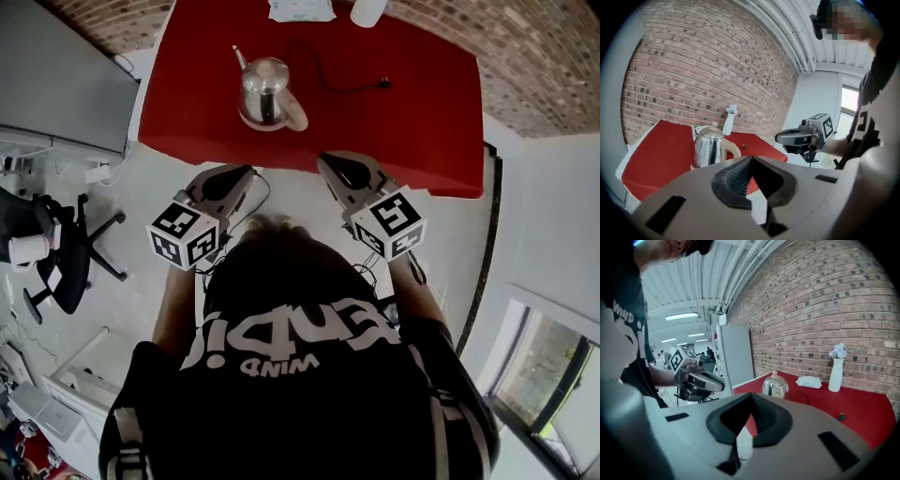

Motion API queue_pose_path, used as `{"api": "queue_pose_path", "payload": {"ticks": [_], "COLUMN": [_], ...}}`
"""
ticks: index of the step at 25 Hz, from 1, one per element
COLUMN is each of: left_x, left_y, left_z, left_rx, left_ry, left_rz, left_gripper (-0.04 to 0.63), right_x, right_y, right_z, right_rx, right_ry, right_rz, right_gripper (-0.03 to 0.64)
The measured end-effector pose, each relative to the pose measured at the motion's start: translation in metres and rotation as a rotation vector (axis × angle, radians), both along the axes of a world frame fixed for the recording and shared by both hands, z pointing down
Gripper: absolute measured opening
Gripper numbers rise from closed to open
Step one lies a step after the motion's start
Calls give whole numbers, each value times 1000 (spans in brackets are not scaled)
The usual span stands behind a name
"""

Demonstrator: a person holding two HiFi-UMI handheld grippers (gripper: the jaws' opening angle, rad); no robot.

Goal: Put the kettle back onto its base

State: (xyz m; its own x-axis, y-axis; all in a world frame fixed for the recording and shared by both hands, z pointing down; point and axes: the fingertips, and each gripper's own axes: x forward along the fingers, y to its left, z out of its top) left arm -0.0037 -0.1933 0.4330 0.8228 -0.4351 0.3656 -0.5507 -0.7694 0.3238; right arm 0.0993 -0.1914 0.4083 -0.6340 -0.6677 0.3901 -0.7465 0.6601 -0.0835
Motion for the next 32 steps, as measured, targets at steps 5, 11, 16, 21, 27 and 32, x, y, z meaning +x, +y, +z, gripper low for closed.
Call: {"api": "queue_pose_path", "payload": {"ticks": [5, 11, 16, 21, 27, 32], "left_x": [12, 7, -8, -29, -49, -60], "left_y": [11, 26, 41, 68, 101, 126], "left_z": [-9, -20, -14, -5, -10, -13], "left_rx": [5, 17, 6, -15, -8, 8], "left_ry": [17, 34, 25, 24, 54, 55], "left_rz": [-26, -59, -67, -68, -77, -47], "left_gripper": [9, 9, 9, 9, 9, 9], "right_x": [7, 15, 14, -4, -32, -48], "right_y": [15, 27, 33, 54, 98, 129], "right_z": [1, 6, 10, 10, 6, 0], "right_rx": [-40, -77, -103, -100, -84, -74], "right_ry": [-81, -95, -112, -97, -68, -60], "right_rz": [-65, -88, -79, -91, -141, -140], "right_gripper": [21, 21, 21, 21, 21, 21]}}
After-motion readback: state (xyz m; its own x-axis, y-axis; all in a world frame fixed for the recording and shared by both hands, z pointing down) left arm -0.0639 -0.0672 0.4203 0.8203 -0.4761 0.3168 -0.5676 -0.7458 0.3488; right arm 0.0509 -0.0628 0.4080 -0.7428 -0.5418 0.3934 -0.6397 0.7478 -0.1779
